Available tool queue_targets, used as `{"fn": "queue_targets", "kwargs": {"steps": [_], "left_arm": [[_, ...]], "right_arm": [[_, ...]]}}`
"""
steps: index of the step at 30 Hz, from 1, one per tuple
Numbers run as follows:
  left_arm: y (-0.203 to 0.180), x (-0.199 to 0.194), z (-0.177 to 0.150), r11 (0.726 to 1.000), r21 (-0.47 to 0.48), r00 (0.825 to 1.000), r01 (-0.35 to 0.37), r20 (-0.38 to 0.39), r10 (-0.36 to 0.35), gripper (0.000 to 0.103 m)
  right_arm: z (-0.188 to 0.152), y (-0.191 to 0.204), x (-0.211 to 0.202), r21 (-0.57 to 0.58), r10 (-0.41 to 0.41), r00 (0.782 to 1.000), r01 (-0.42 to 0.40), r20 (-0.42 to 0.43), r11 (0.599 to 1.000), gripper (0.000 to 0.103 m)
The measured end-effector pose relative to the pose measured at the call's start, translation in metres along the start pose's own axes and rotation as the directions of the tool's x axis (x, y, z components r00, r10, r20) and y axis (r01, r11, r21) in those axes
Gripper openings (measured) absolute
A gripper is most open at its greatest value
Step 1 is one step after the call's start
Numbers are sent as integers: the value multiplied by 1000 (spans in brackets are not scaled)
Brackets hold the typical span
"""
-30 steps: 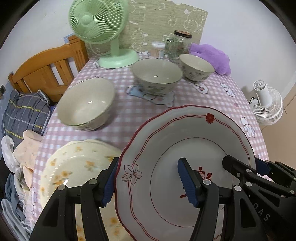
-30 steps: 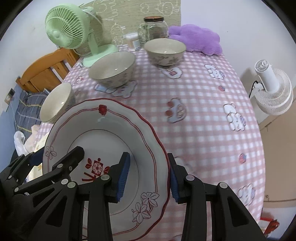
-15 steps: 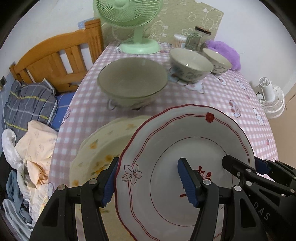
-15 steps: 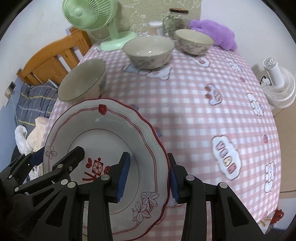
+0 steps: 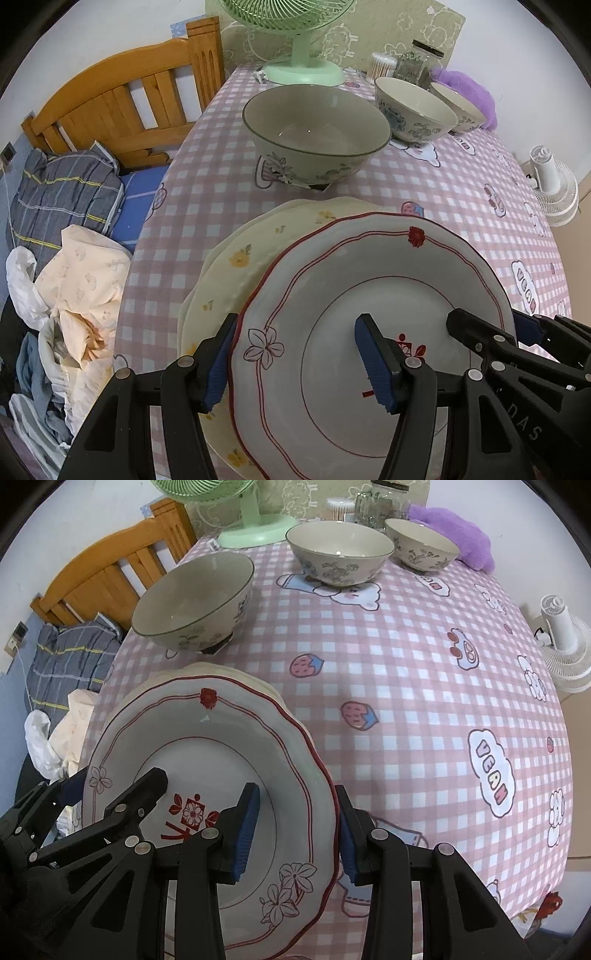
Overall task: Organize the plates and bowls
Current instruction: 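Carry the red-rimmed plate with both grippers over the yellow-flower plate stack, then lower the red-rimmed plate onto the stack and open both grippers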
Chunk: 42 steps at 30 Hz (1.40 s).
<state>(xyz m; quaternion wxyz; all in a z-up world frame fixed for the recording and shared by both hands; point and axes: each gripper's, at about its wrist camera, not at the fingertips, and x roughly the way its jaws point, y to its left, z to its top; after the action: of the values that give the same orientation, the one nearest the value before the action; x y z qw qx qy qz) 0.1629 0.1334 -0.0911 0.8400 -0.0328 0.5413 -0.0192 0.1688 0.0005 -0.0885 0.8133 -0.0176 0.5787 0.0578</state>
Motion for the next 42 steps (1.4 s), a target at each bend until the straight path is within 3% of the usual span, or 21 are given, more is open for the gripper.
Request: {"fn": "queue_targets", "kwargs": {"steps": [18,19,21,23,42], "left_arm": [[-6,1,-4,998,51,999,-44,32,42,64],[-6,1,-4,998,51,998,-46,32,45,64],[-6,1,-4,998,45,998,-47,32,46,64],[-6,1,-3,998,40,998,-49,31,48,64],[4,0,0,989,37,988,-143,71,140,65]], "right_arm": [[-5,-12,-6,7,-9,1000,9,-14,1000,42],[-8,-15,-10,13,-4,1000,4,-7,1000,41],[-9,-16,-14,7,25,1000,-25,2,1000,27],[-10,-10,-17,-29,6,1000,-6,6,1000,24],[3,6,-1,-41,15,1000,-14,7,999,24]]}}
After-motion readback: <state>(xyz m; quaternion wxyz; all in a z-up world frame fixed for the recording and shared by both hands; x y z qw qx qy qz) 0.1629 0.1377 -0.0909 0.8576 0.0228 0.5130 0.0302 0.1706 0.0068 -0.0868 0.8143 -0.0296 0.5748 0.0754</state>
